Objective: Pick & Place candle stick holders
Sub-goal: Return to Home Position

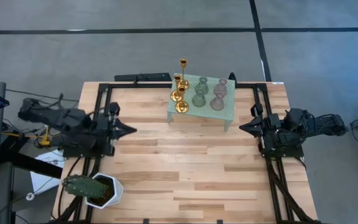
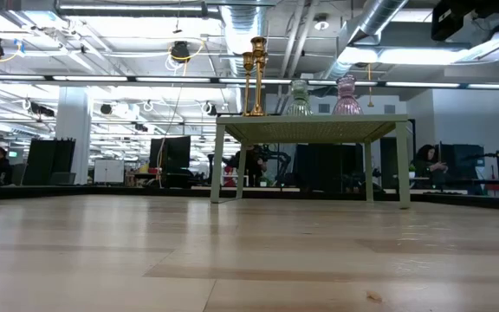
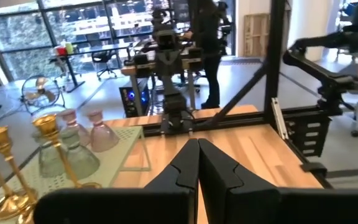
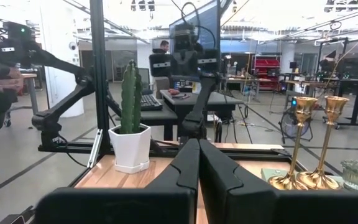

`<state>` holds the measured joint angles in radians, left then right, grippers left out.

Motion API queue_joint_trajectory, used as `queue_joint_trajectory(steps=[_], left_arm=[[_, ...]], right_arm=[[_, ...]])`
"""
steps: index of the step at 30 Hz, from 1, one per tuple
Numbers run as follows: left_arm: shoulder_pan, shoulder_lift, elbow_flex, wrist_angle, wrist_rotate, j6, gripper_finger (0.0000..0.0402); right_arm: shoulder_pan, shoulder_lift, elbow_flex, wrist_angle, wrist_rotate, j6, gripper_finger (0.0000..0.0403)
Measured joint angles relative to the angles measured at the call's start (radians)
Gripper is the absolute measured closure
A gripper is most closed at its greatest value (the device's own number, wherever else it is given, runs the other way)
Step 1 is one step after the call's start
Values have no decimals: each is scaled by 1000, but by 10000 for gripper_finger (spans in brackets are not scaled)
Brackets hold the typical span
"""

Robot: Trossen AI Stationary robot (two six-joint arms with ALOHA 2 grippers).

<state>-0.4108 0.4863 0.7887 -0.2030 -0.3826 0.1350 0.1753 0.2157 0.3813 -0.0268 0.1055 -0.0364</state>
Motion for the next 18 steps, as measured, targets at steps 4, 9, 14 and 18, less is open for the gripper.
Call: queue_joint_trajectory(steps=[4,9,14,18], left_arm=[[114,-24,0,-17,103,-14,396],[194,-128,11,-114,161,-64,396],[199,-265,13,-226,214,-151,396],[199,-343,-1,-243,222,-161,396]], right_arm=[[0,0,0,-3,0,1,403],[0,0,0,-10,0,1,403],[0,0,0,-25,0,3,403],[0,0,0,-24,0,3,403]])
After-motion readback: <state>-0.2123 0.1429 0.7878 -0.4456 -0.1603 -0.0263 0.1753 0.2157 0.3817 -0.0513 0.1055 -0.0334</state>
